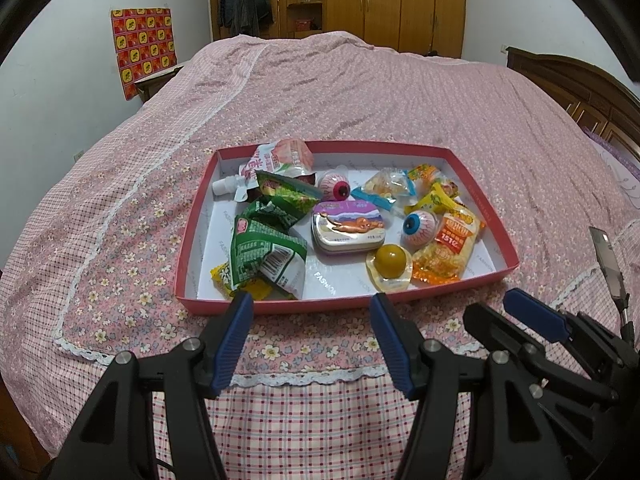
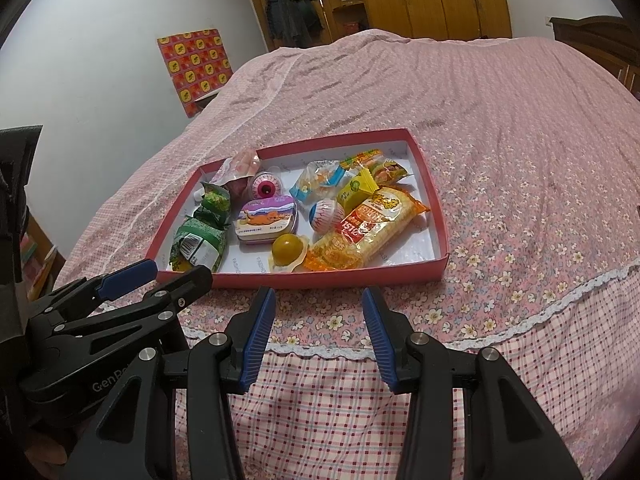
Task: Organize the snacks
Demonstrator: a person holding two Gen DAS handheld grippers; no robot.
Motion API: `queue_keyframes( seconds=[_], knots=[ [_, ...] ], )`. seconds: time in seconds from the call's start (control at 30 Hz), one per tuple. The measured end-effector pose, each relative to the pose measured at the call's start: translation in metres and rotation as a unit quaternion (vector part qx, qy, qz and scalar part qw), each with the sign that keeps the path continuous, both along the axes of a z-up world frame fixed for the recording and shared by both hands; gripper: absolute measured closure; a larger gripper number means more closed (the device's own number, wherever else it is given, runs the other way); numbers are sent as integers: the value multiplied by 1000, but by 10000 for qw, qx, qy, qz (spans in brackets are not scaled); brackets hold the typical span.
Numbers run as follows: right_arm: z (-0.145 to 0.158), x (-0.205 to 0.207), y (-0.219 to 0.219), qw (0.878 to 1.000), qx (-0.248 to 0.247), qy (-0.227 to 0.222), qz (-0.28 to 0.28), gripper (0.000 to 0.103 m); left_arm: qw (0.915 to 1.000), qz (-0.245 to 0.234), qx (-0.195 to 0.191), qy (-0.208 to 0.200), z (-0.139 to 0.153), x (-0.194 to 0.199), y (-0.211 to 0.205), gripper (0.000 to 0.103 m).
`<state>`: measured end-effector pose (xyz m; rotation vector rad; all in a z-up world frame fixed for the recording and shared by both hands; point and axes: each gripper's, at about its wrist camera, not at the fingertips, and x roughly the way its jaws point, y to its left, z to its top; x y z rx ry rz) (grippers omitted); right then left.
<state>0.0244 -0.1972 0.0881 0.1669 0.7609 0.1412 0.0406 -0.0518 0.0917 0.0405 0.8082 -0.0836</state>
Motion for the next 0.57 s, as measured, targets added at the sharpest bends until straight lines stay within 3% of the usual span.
queue_keyframes(
  seconds=[0.57],
  knots=[
    [2,-1,1,10000,-26,-17,-7,56,9999,63,-68,139,-1,0,2,39]
  ],
)
